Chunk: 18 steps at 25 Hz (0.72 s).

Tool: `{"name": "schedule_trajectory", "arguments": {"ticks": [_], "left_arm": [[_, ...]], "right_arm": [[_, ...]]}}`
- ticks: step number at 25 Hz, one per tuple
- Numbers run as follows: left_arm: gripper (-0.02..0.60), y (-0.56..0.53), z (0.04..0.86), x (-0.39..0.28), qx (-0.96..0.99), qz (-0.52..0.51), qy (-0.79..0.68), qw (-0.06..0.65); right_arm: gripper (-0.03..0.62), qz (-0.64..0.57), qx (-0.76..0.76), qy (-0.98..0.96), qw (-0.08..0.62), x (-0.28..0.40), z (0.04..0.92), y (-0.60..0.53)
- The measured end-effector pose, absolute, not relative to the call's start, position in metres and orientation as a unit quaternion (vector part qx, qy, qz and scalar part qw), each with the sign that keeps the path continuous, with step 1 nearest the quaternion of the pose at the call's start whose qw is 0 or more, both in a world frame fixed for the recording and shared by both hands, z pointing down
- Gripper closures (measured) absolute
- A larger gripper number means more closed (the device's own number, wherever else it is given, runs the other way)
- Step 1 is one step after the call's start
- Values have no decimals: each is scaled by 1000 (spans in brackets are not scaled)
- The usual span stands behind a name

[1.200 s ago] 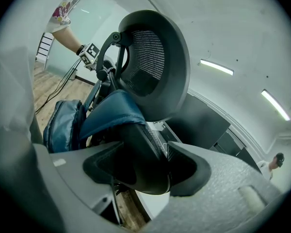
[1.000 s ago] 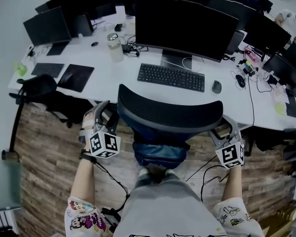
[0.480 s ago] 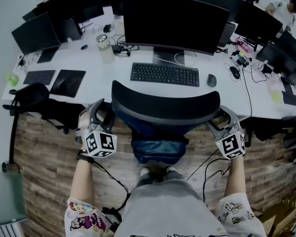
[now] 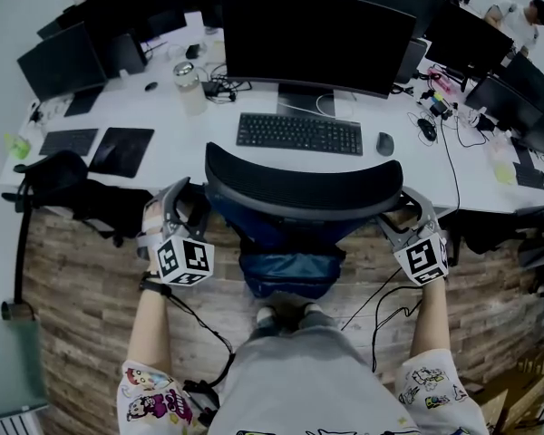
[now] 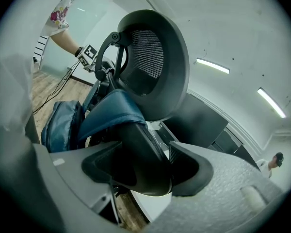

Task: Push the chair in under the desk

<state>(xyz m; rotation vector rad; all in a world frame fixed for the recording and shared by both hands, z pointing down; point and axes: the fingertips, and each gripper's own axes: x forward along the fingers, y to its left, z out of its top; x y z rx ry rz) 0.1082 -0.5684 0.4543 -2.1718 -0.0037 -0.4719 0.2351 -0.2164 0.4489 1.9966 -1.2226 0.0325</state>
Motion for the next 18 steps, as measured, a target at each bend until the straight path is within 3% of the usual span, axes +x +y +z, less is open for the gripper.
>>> {"name": "schedule_trajectory", "arguments": {"ticks": [6,18], "left_arm": [[328,-573,454,102,-879,-193,-6,435],[339,-569,443,66,-909,-177,4,378]], "right_arm": [[285,21,797,-455,396,236,449,-216],[279,32,852,-415,318,198,436,-191]]}}
